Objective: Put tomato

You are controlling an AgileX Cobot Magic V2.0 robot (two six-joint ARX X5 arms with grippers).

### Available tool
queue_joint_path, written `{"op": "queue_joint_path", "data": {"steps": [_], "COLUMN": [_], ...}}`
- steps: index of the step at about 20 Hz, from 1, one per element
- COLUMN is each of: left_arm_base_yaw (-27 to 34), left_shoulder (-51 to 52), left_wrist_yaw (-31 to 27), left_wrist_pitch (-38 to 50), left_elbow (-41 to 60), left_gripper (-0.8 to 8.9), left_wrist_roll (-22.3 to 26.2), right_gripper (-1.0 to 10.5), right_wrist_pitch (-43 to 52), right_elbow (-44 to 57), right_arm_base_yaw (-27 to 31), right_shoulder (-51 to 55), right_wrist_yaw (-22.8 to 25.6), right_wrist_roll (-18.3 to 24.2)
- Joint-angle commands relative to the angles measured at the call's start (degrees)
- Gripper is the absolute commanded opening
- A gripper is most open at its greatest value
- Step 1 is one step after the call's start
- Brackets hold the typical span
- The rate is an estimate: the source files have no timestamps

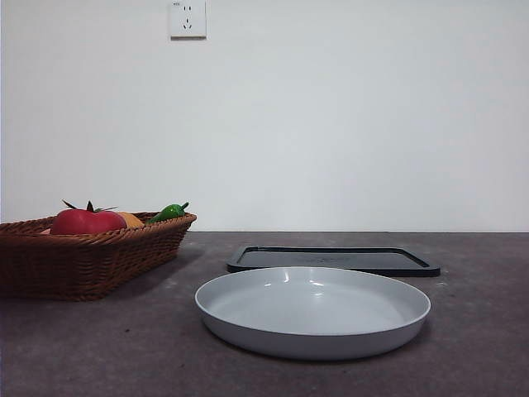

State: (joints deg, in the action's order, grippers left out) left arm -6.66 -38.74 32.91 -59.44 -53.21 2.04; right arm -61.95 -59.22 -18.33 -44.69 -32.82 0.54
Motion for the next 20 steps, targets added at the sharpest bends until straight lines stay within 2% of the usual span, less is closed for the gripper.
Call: {"op": "queue_joint_path", "data": {"steps": [1, 9, 11, 15, 16, 20], "left_arm_base_yaw": [-0.9, -0.9, -0.9, -0.9, -0.9, -0.9], "left_shoulder": [-0.4, -0.4, -0.4, -0.4, -0.4, -0.5], "left_wrist_yaw": [0.2, 0.1, 0.1, 0.1, 0.1, -0.2], "left_wrist_pitch": [-1.0, -0.6, -0.6, -0.6, -0.6, -0.1], "left_elbow": [-1.2, -1.2, -1.2, -1.2, -1.2, -1.2], "left_gripper": [0.16, 0.41, 1.15, 4.72, 5.21, 5.37], "left_wrist_roll": [1.6, 1.6, 1.5, 0.2, 0.2, 0.2], "right_gripper": [0.1, 0.1, 0.7, 3.6, 4.1, 4.3], "right_wrist_pitch": [-0.3, -0.2, -0.2, -0.2, -0.2, -0.2], "right_elbow": [-1.0, -1.0, -1.0, -1.0, -1.0, -1.0], "right_arm_base_yaw": [-2.7, -4.4, -4.4, -4.4, -4.4, -4.4], "right_shoulder": [-0.7, -1.0, -1.0, -1.0, -1.0, -1.0], "right_wrist_yaw": [-0.2, -0.1, -0.1, -0.1, -0.1, -0.1], "right_wrist_roll": [1.9, 2.1, 2.0, 1.8, 1.8, 1.8]}}
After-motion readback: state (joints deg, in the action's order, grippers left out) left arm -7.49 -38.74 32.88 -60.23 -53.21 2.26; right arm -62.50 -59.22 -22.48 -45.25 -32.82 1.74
